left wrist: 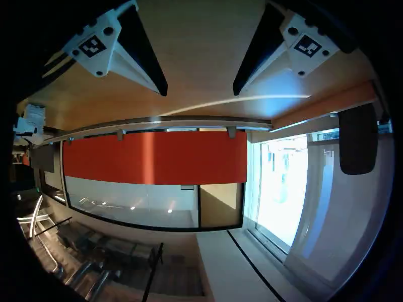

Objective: Fold towel

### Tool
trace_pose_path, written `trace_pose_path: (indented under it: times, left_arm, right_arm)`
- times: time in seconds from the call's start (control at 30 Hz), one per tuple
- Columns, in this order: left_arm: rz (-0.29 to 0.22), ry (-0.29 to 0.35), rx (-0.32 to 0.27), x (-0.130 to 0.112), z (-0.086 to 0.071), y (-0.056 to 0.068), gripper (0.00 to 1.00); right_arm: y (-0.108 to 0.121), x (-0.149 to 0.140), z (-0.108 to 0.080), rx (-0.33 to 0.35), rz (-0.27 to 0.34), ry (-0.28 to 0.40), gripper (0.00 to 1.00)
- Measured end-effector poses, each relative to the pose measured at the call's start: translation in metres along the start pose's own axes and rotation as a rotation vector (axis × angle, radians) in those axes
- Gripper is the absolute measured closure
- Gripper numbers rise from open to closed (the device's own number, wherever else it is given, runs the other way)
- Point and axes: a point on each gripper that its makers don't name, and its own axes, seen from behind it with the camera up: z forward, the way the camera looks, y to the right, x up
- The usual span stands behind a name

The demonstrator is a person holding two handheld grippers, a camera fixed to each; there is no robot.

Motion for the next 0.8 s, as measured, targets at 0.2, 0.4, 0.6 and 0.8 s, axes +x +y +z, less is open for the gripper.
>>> trace_pose_path:
  times: [0.2, 0.4, 0.6, 0.8]
  left_arm:
    - [0.0, 0.0, 0.0, -0.0001, 0.0002, 0.0, 0.03]
    - [0.0, 0.0, 0.0, 0.0001, 0.0002, -0.0002, 0.04]
    - [0.0, 0.0, 0.0, 0.0004, 0.0001, 0.0002, 0.04]
    - [0.0, 0.0, 0.0, 0.0012, -0.0001, 0.0, 0.04]
  right_arm:
    - [-0.0003, 0.0015, -0.0013, 0.003, 0.002, 0.001, 0.0]
    - [-0.0032, 0.0026, -0.0021, 0.016, 0.003, 0.001, 0.0]
    - [-0.0037, 0.0034, -0.0016, 0.018, 0.003, 0.002, 0.0]
    - [-0.0039, 0.0035, -0.0015, 0.018, 0.003, 0.001, 0.0]
